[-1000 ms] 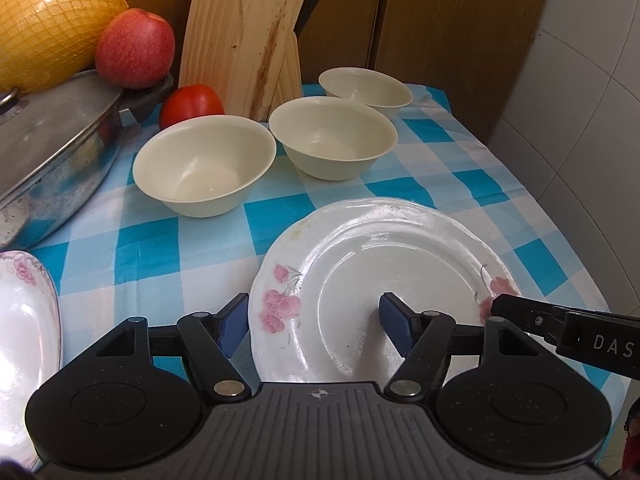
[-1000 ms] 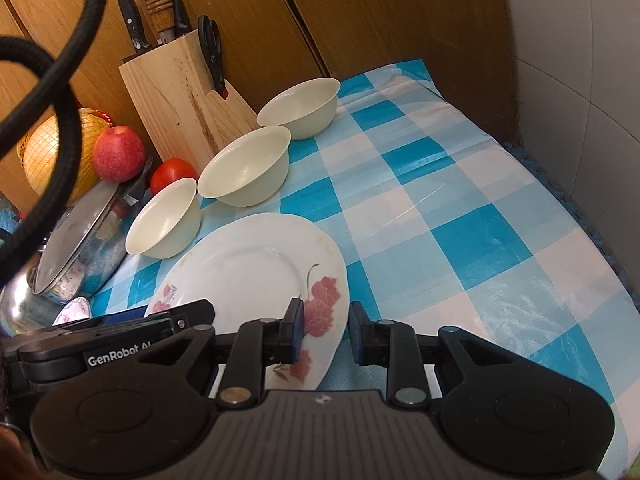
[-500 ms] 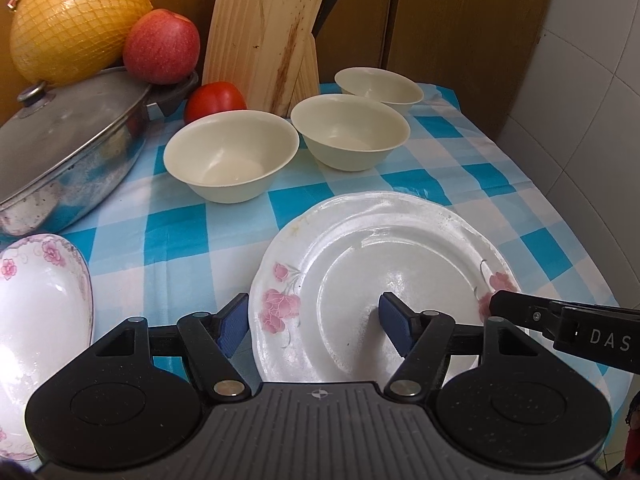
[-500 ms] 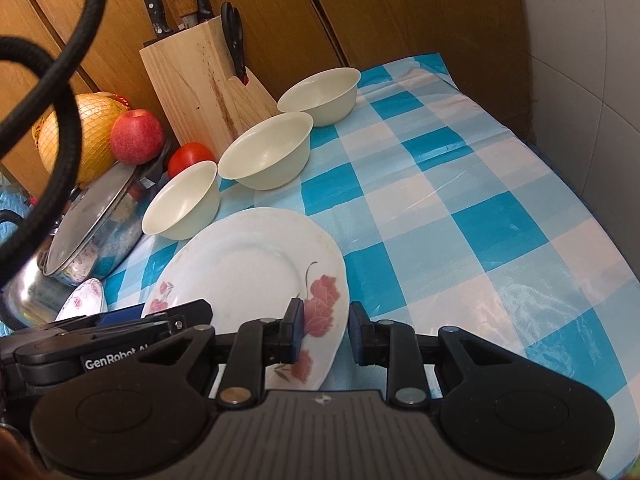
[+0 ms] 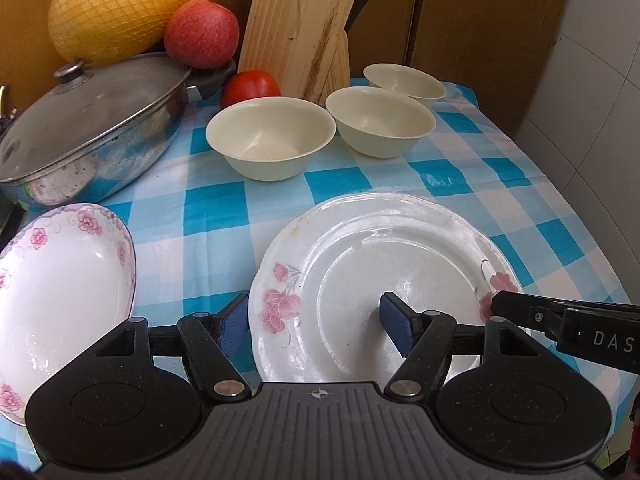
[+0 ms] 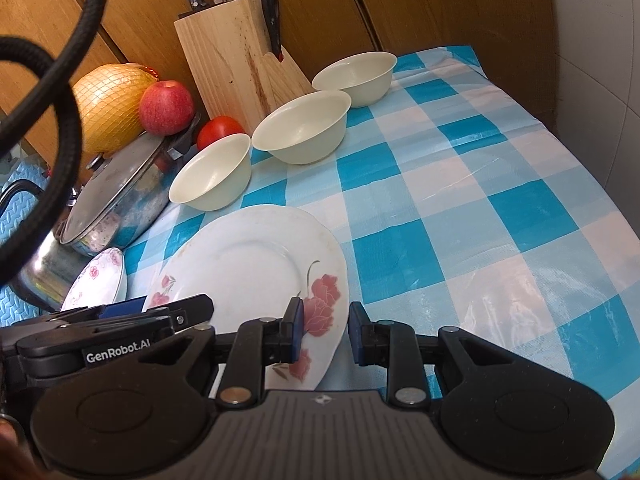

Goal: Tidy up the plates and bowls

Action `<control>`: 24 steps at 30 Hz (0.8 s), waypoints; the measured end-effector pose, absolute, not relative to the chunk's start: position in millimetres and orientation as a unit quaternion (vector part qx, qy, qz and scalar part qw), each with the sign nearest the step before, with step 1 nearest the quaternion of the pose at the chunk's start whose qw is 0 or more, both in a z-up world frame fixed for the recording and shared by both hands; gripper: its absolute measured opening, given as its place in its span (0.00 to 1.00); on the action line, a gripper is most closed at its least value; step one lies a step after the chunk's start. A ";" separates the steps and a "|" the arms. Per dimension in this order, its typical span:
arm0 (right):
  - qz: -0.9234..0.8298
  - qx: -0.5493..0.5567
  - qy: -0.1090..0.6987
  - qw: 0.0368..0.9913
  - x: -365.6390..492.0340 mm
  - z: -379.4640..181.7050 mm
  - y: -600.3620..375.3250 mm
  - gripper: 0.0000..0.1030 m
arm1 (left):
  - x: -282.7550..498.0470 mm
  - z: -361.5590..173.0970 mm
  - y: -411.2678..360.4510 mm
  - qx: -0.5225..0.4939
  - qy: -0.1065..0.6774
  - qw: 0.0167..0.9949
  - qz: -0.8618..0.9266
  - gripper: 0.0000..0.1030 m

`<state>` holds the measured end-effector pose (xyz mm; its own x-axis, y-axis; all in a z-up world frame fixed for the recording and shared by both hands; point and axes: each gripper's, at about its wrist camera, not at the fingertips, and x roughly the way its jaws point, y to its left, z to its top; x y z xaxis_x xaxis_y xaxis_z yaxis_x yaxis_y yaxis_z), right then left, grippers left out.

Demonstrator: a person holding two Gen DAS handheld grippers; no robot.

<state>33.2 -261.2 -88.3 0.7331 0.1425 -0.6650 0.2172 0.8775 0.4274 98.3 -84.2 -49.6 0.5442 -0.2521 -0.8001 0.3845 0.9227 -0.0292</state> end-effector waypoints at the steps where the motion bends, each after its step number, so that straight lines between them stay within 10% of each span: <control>1: -0.019 0.246 0.365 0.898 33.1 -88.6 -260.1 0.23 | 97.7 -49.5 -83.3 0.075 0.441 0.876 -0.180 0.73; 24: 0.026 0.217 0.372 0.902 23.5 -85.0 -230.8 0.23 | 73.4 -45.7 -48.2 0.057 0.441 0.884 -0.146 0.74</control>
<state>23.5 -230.8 -85.0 0.7218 0.2078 -0.6601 0.1158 0.9041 0.4113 73.4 -48.2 -45.7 0.5687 -0.2088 -0.7956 0.3091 0.9506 -0.0285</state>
